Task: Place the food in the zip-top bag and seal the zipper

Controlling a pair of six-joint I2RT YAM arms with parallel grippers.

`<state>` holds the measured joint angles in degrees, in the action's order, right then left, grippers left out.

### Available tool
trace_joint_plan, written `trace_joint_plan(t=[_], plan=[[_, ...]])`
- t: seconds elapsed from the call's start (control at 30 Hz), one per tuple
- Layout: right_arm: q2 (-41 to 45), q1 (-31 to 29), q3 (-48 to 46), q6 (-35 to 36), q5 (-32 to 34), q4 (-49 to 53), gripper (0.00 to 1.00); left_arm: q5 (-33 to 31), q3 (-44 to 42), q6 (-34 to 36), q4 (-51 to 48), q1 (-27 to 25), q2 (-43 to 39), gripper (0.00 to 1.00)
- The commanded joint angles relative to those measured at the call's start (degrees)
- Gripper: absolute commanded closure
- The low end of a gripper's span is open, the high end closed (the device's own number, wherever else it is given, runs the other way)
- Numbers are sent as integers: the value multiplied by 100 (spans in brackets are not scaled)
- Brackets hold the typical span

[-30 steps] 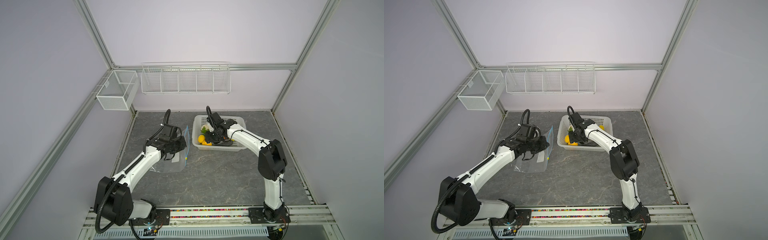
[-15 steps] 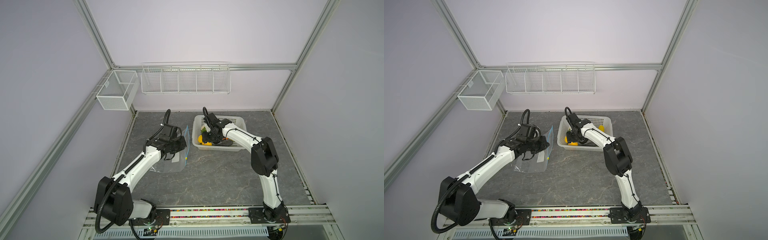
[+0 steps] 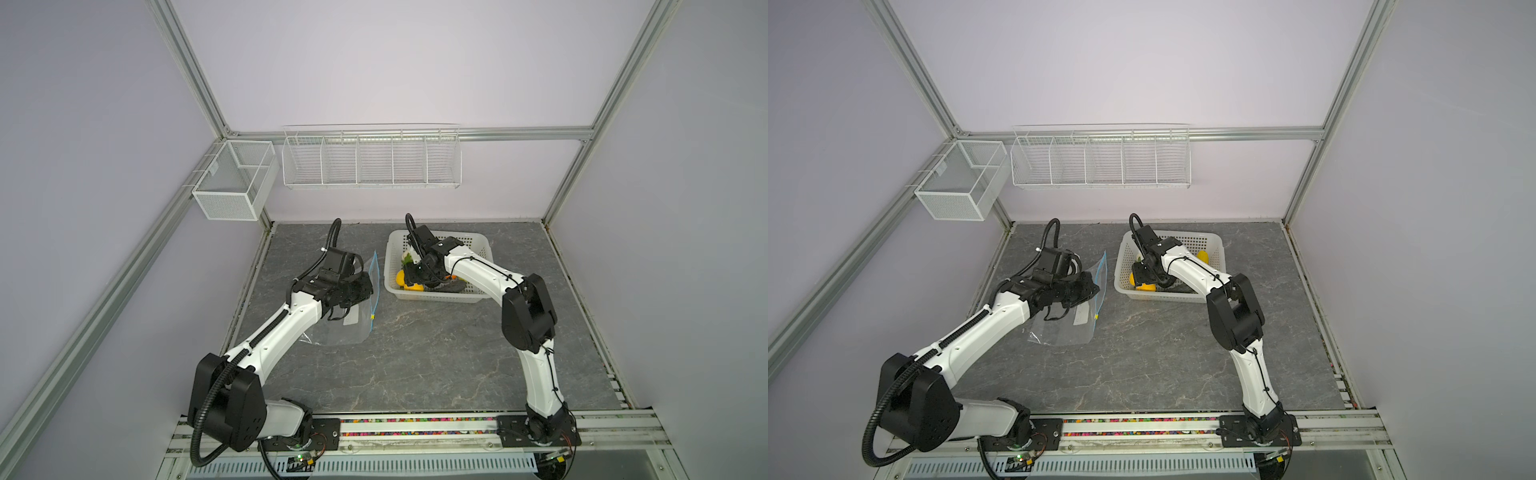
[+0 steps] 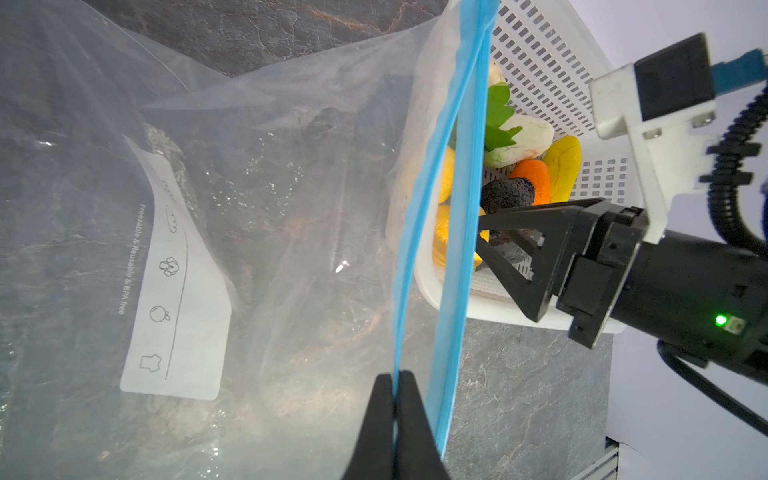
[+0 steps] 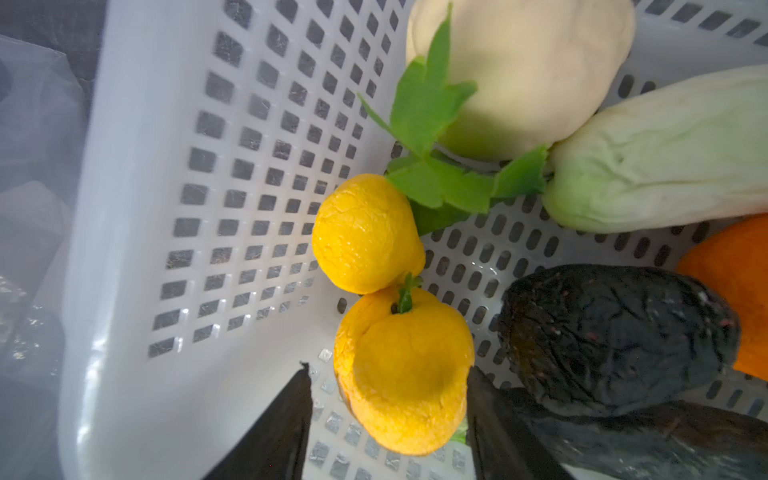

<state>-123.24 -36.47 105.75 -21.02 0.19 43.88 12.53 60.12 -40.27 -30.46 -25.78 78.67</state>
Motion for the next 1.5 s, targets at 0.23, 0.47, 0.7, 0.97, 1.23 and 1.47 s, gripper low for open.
trace_joint_plan(t=[0.23, 0.47, 0.7, 0.97, 1.23, 1.47], plan=[[732, -2, -533, 466, 529, -545, 39, 113, 247, 108, -127, -2, 81, 100], [1240, 186, -1018, 745, 1022, -832, 39, 250, 344, 143, -180, 3, 216, 100], [1404, 504, -1331, 1594, 1061, -1230, 39, 315, 334, 59, -92, -6, 250, 100], [1412, 980, -1502, 2062, 825, -1292, 39, 389, 556, 244, -307, -6, 473, 100], [1057, 1252, -1293, 1089, 1434, -892, 39, 87, 685, 357, -524, -6, 557, 100], [723, 1249, -1112, 1327, 836, -764, 41, 70, 790, 364, -568, -6, 683, 100]])
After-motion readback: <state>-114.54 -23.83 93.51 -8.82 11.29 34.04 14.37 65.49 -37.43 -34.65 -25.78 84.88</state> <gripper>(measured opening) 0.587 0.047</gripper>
